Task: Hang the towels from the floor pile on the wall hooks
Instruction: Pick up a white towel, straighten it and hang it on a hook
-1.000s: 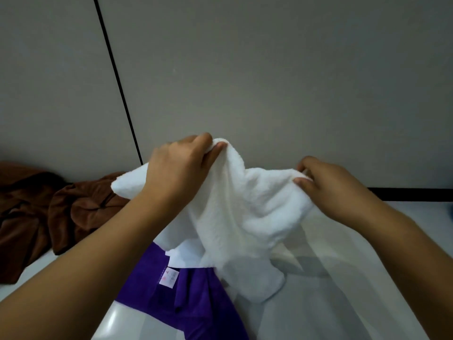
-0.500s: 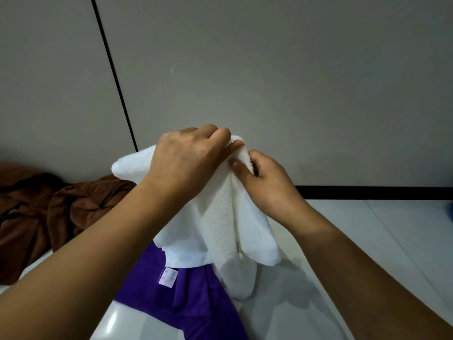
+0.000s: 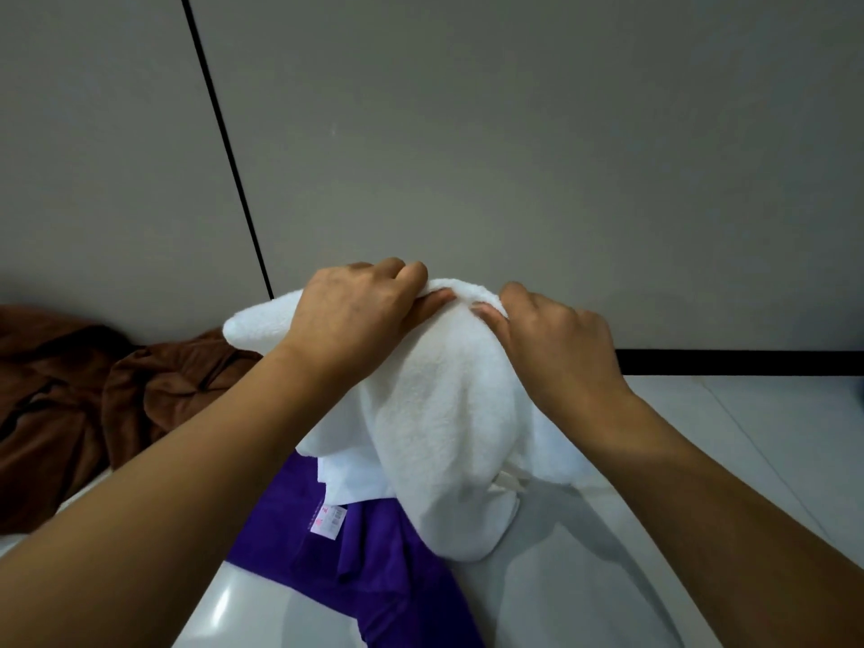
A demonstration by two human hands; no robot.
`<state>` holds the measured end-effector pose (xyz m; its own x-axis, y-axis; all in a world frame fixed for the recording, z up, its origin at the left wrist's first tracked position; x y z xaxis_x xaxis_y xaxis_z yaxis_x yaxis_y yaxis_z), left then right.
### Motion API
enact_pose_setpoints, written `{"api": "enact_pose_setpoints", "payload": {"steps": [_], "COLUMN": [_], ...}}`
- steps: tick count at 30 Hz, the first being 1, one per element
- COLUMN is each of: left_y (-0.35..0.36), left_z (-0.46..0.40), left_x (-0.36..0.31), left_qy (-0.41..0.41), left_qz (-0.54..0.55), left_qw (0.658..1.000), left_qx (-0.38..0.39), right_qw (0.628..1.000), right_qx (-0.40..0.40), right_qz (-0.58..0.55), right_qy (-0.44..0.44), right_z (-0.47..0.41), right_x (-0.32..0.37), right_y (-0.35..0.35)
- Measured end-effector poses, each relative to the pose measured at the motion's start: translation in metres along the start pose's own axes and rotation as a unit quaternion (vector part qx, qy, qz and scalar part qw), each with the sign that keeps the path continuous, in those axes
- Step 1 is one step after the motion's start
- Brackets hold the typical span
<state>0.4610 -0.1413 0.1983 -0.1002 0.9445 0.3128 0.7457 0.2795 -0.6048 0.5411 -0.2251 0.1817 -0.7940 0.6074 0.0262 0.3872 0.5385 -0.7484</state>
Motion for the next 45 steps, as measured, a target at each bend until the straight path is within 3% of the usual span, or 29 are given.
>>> {"api": "enact_pose_setpoints", "payload": {"steps": [2,4,6,8,10,13,15,17,19,22,24,27,29,31,32,40,42,45], "left_y": [0.008,0.016,0.025,0.032,0.039,0.056,0.071,0.087,0.099,0.112,0.111,0.091,0.069,0.042,0.028,-0.133,-0.188,-0.27], "left_z": [0.007,0.013,0.016,0.017,0.015,0.017,0.024,0.034,0.042,0.048,0.039,0.003,-0.03,-0.069,-0.09,-0.266,-0.324,-0.405], "left_x": [0.0,-0.002,-0.004,-0.003,-0.001,0.004,0.011,0.021,0.018,0.019,0.024,0.035,0.046,0.051,0.054,0.103,0.117,0.134], "left_qy": [0.001,0.006,0.01,0.001,-0.006,-0.01,-0.012,-0.005,0.042,0.04,0.017,-0.008,-0.033,-0.028,-0.018,-0.008,0.01,0.043], "left_qz": [0.005,0.008,0.008,0.004,-0.001,0.014,0.012,0.023,0.037,0.048,0.054,0.074,0.092,0.108,0.113,0.107,0.082,0.05], "left_qw": [1.0,1.0,0.999,0.999,1.0,0.999,0.999,0.998,0.995,0.99,0.987,0.984,0.985,0.986,0.986,0.986,0.99,0.993], "left_qx": [0.016,0.028,0.035,0.035,0.03,0.029,0.033,0.054,0.077,0.125,0.149,0.161,0.141,0.125,0.121,0.13,0.116,0.1], "right_qw": [0.998,0.997,0.989,0.948,0.9,0.899,0.944,0.986,0.991,0.99,0.982,0.971,0.959,0.925,0.917,0.94,0.936,0.953], "right_qx": [-0.011,0.043,0.141,0.212,0.219,0.191,0.188,0.145,0.103,0.083,0.116,0.212,0.268,0.31,0.314,0.334,0.348,0.297], "right_qz": [0.02,0.015,-0.044,-0.174,-0.27,-0.265,-0.154,-0.019,0.077,0.046,0.053,0.01,-0.089,-0.173,-0.19,-0.065,-0.047,-0.059], "right_qy": [-0.056,-0.057,0.024,0.159,0.263,0.292,0.222,0.083,-0.026,-0.108,-0.14,-0.107,0.007,0.137,0.157,0.001,0.004,0.014], "right_z": [0.004,0.01,0.012,0.013,0.013,0.01,0.011,0.011,0.016,0.015,0.003,-0.026,-0.048,-0.062,-0.071,-0.224,-0.271,-0.332], "right_x": [0.006,0.006,-0.004,-0.018,-0.021,-0.023,-0.019,-0.01,-0.002,0.003,0.005,-0.006,-0.023,-0.041,-0.045,-0.037,-0.04,-0.04], "right_y": [0.005,0.023,0.05,0.077,0.088,0.102,0.106,0.11,0.112,0.116,0.111,0.085,0.064,0.034,0.013,-0.196,-0.255,-0.353]}}
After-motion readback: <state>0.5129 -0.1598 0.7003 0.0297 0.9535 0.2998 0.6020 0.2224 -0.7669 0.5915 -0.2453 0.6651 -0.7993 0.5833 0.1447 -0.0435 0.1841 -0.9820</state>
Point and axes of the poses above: each hand's wrist, its own z-axis away from the middle knuckle, its own y-axis out of the palm, x = y × z, the point moved 10 cm from there along -z, towards the middle knuckle, and after that the axes turned 9 degrees about y, right-handed, at the moved point
